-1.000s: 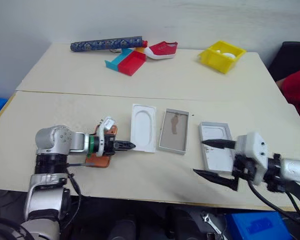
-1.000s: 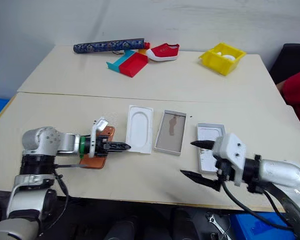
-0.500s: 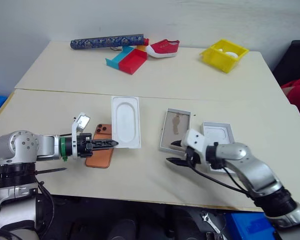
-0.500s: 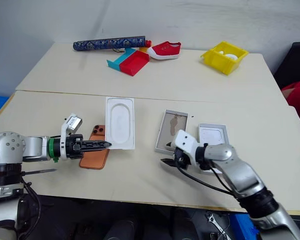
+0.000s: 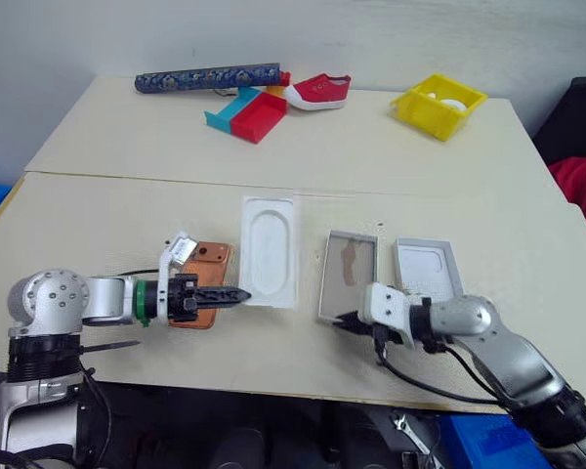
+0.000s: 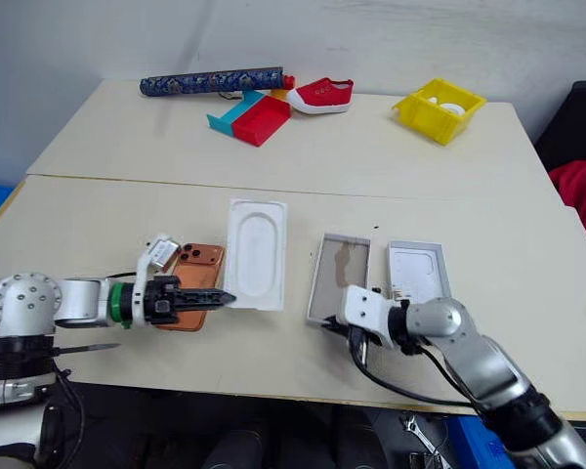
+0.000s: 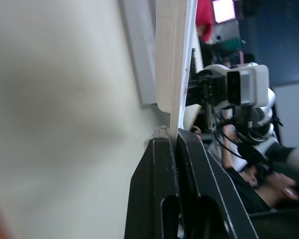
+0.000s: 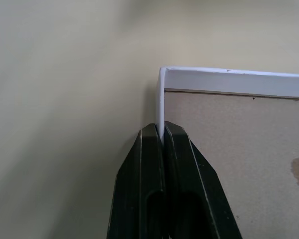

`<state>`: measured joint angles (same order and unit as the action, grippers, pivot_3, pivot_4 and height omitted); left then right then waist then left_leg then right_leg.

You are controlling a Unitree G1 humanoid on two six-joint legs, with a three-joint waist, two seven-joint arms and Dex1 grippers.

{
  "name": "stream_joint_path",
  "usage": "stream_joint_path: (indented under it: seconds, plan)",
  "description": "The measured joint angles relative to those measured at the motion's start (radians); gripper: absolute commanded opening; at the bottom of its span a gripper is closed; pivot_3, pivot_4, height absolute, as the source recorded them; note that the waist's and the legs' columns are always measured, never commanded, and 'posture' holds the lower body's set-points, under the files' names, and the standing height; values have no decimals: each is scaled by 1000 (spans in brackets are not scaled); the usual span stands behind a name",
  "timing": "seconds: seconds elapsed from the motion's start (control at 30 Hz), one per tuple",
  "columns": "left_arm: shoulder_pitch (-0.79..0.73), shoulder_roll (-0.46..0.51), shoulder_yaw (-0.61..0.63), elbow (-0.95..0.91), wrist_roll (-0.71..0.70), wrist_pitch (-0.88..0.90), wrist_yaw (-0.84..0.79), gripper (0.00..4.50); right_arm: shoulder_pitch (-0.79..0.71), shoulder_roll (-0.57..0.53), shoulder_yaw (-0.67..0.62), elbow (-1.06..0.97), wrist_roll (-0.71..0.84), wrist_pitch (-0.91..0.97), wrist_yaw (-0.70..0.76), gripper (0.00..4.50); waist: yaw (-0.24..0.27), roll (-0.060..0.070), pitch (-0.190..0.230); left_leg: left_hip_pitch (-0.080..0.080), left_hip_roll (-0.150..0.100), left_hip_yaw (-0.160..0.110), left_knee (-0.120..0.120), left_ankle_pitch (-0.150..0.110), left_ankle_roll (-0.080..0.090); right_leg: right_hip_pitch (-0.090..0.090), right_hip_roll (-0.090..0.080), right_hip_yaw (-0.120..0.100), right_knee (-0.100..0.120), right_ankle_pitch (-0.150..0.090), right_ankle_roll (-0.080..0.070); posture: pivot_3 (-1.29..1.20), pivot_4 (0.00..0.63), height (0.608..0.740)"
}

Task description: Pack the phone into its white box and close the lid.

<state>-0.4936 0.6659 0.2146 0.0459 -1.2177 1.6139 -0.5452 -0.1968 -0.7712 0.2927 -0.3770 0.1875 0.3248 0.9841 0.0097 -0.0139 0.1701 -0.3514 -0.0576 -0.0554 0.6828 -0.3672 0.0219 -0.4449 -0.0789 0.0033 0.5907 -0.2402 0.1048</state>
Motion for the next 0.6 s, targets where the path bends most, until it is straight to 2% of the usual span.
stream_joint_path:
  seconds: [0.13, 0.23, 0.3, 0.33, 0.37, 0.5, 0.6]
  plan:
    - [-7, -53, -64, -5, -137, 0, 114, 0, 99, -32, -26, -62, -2, -52, 24, 23, 1, -1, 0, 0, 0, 0, 0, 1, -1, 0, 0, 1, 0, 0, 0, 0, 150, 740]
    - [-12, -69, -114, -6, -209, 0, 185, 0, 115, -30, -25, -48, -32, -109, 18, 23, -2, -1, -1, 2, 0, 1, 0, 2, -2, 0, 0, 2, 0, 0, 0, 0, 150, 740]
    - [-21, -79, -135, -4, -247, 0, 230, 0, 117, -23, -24, -32, -50, -137, 13, 432, -2, -1, -1, 3, 0, 1, 0, 3, -3, 0, 0, 2, 1, 0, 0, 0, 150, 740]
    - [-36, -92, -149, 1, -260, 0, 260, 0, 121, -18, -23, -22, -51, -138, 14, 794, 0, -1, -1, 3, 0, 1, 0, 3, -3, 1, 0, 2, 1, 0, 0, 0, 150, 740]
    - [-38, -96, -150, 1, -264, 0, 265, 0, 122, -17, -23, -20, -51, -138, 14, 912, 1, -1, -1, 3, 0, 1, 0, 4, -3, 1, 0, 2, 1, 0, -1, 0, 150, 740]
    - [-62, -140, -165, 34, -293, 0, 334, 0, 160, -26, -36, -42, -32, -117, 28, 2208, 6, -1, -1, 3, -1, 1, 0, 4, -3, 1, 0, 2, 1, 0, -1, 0, 150, 740]
    - [-90, -202, -178, 83, -316, -3, 394, 0, 218, -60, -116, -139, 36, -65, 34, 3300, 15, -1, -1, 3, -1, 1, 1, 4, -3, 1, 0, 2, 1, 0, -1, 0, 150, 740]
